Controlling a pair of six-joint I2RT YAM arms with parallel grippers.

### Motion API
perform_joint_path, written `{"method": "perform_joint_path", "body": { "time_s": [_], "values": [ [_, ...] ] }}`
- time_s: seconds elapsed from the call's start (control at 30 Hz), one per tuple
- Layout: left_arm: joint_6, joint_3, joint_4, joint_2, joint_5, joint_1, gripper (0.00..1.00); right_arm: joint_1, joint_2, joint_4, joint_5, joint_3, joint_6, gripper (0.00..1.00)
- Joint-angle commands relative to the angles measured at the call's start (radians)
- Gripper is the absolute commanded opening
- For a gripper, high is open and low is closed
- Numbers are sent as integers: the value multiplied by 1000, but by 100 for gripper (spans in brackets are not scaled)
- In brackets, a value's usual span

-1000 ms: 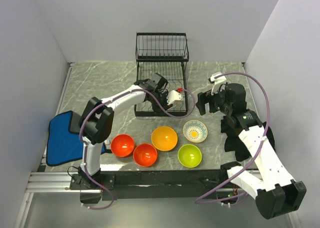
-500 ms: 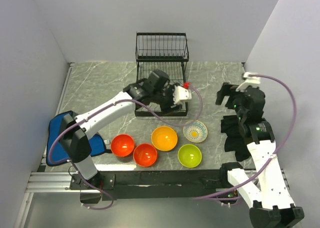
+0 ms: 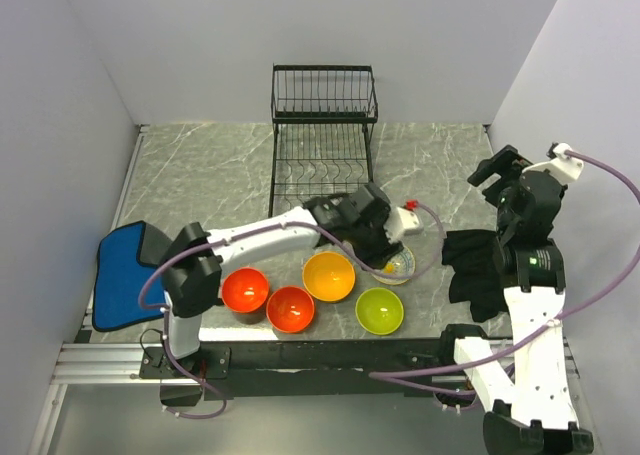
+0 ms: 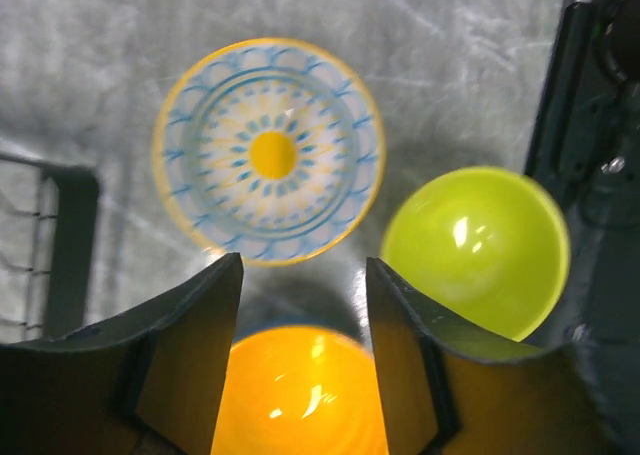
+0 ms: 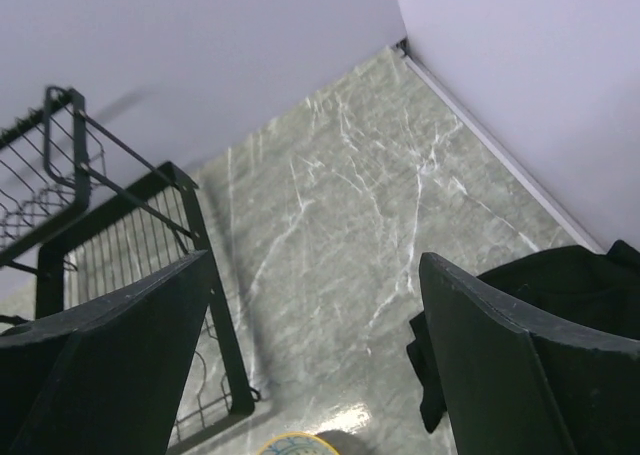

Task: Load the bowls into the dish rack

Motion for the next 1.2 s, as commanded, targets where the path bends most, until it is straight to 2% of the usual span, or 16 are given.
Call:
{"method": "perform_joint_path", "body": {
  "time_s": [0.0,0.27,0.53,1.17],
  "values": [
    [-150,71,80,55,-115,-98,57,-7,-58,8,35,-1,39,91],
    [-217,162,111,154,-281,-171,56,-24,-101,-6,2,-24,67,90],
    [-155,208,123,233,-405,-197,57,-30,-91,-1,-32,-15,94,89],
    [-122,166,99,278,-387,-199,57,-70,-114,8,-71,-42,111,88]
  ]
}}
